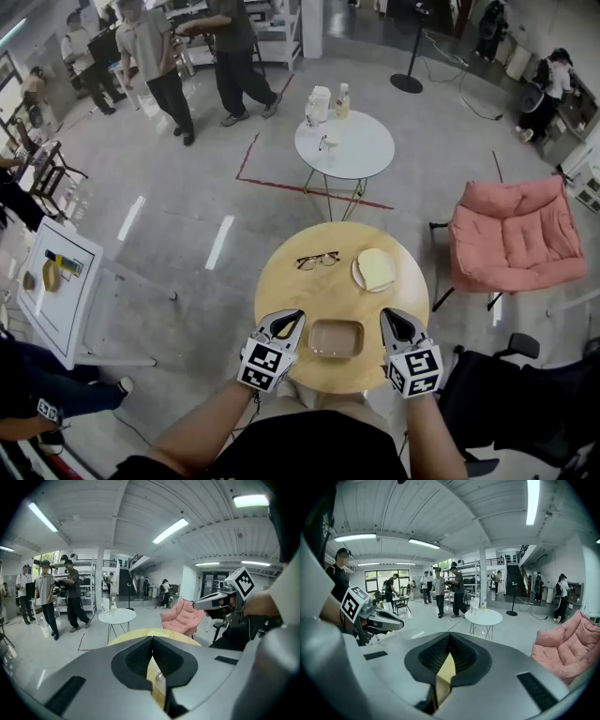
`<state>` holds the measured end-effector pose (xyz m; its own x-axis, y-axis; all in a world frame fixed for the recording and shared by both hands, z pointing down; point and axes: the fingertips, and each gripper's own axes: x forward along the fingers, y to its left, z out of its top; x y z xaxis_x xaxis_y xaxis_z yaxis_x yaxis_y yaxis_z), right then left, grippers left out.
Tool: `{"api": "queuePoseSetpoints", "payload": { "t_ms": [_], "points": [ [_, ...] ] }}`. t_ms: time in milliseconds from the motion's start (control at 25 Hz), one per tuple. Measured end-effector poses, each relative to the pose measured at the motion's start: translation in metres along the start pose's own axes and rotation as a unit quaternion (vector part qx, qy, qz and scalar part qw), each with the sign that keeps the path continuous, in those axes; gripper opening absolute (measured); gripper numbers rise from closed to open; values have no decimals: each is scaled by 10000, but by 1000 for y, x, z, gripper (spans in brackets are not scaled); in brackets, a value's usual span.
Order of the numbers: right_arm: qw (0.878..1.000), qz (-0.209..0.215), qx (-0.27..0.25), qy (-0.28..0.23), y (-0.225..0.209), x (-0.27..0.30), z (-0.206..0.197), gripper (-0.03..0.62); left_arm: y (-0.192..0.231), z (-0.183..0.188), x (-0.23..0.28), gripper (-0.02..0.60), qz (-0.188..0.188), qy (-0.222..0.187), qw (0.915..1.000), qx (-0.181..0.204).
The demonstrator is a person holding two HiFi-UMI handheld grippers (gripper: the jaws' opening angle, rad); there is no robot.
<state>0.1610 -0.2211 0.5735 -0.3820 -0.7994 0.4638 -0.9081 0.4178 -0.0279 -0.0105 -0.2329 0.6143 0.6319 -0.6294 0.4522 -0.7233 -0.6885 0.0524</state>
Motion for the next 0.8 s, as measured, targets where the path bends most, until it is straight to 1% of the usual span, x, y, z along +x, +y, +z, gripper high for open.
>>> {"api": "queuePoseSetpoints", "payload": {
  "t_ms": [160, 320, 440, 640, 800],
  "points": [
    [9998, -16, 9, 204, -2, 7, -18, 15, -5, -18, 8, 17, -135, 224, 9994, -218],
    [9992, -5, 44, 407, -4, 16, -33, 15, -7, -31, 17, 17, -229, 359, 9984, -368],
    [9984, 5, 92, 557, -6, 21, -45, 17, -5, -45, 22, 17, -233, 506, 9972, -502],
    [9959, 98, 219, 872, -9, 28, -71, 17, 0, -68, 30, 17, -148, 775, 9956, -510],
    [9933, 185, 313, 1095, -10, 34, -92, 17, -1, -82, 36, 17, -195, 944, 9939, -537]
  ]
}}
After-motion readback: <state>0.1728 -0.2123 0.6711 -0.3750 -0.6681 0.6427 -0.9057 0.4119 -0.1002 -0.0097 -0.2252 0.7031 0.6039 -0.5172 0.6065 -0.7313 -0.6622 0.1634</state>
